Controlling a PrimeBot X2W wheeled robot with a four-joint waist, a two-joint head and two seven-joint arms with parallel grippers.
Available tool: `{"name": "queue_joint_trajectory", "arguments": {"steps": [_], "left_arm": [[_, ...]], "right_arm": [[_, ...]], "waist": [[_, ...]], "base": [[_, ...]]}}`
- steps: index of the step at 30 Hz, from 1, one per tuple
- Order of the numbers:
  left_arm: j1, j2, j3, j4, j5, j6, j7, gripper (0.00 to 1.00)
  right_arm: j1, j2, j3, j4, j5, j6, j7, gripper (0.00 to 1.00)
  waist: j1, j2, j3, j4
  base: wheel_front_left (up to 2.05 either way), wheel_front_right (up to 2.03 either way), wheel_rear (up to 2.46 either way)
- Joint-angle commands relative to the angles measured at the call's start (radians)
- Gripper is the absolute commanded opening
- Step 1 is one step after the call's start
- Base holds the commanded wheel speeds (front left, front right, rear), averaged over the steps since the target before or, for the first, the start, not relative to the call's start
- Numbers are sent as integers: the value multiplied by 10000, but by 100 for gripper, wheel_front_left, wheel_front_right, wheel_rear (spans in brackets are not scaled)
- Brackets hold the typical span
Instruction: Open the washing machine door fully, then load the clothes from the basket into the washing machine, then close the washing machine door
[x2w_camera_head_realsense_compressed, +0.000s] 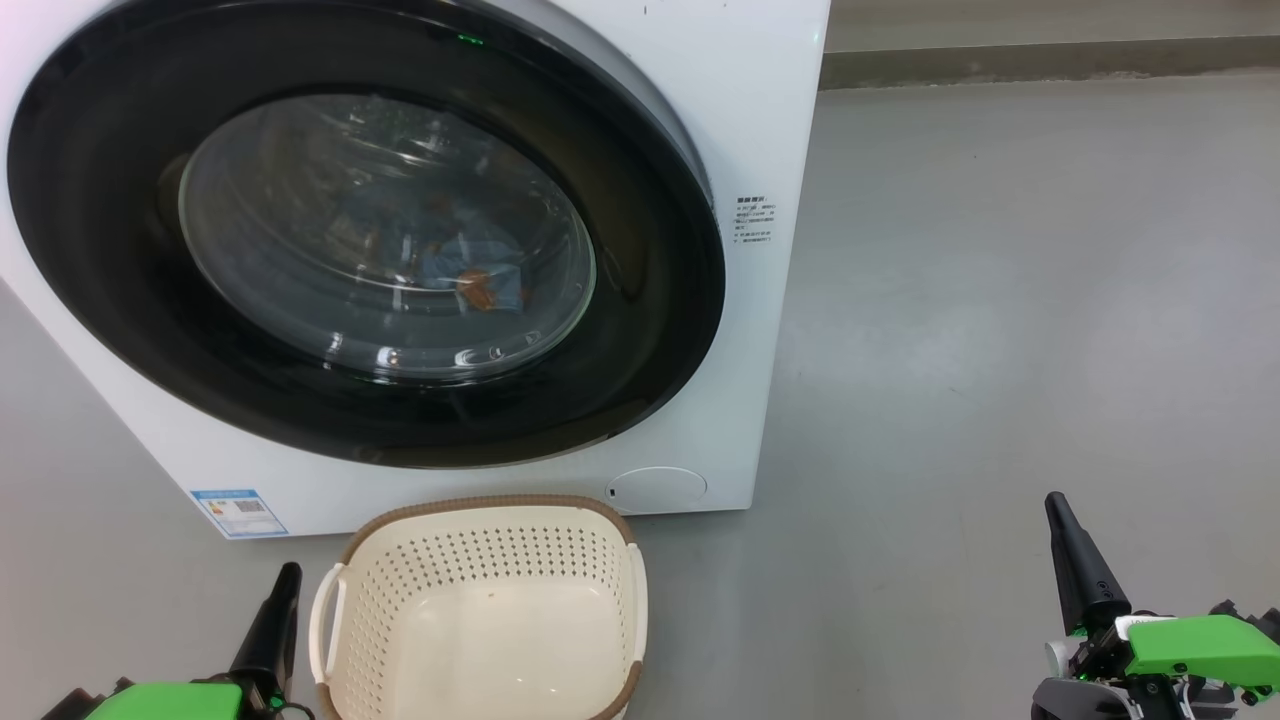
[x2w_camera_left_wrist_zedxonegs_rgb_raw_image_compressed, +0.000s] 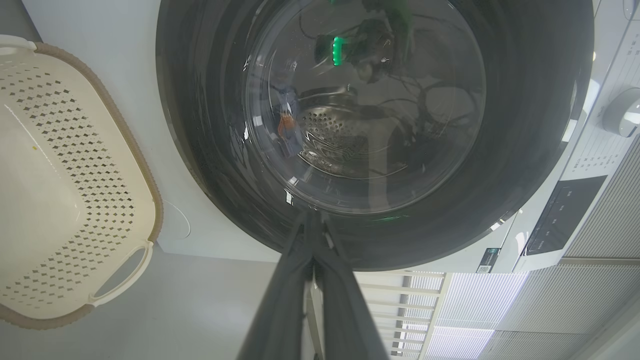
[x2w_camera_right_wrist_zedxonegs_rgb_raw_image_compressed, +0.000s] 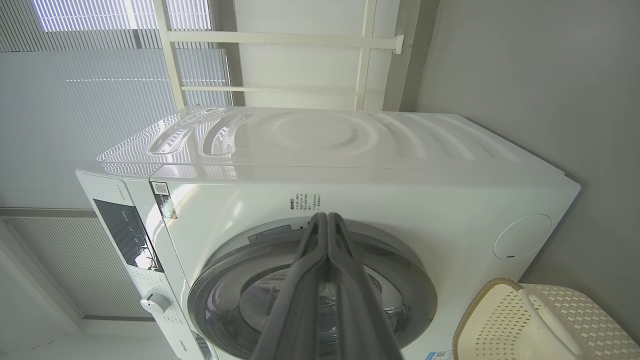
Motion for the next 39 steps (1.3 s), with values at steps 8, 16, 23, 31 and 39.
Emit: {"name": "queue_joint_trajectory", "arguments": {"steps": [8, 16, 23, 31, 39], "left_arm": [[-410, 127, 346, -292, -87, -29, 32, 0], [-410, 127, 345, -292, -88, -29, 32, 0], [-410, 127, 345, -292, -88, -29, 31, 0], [-410, 127, 344, -292, -89, -29, 31, 0], [-410, 127, 344, -292, -89, -29, 31, 0]], "right_arm": [[-114, -11, 220, -304, 43, 16, 80, 0], [-114, -9, 218, -304, 41, 16, 82, 0], [-115, -8, 216, -304, 39, 16, 84, 0], [-115, -7, 214, -304, 38, 16, 86, 0], [-115, -6, 212, -303, 36, 16, 87, 0]], "waist": [[0, 0, 0, 0], [0, 0, 0, 0], [0, 0, 0, 0], [0, 0, 0, 0], [0, 0, 0, 0]], "base": [[0, 0, 0], [0, 0, 0], [0, 0, 0], [0, 0, 0], [0, 0, 0]]}}
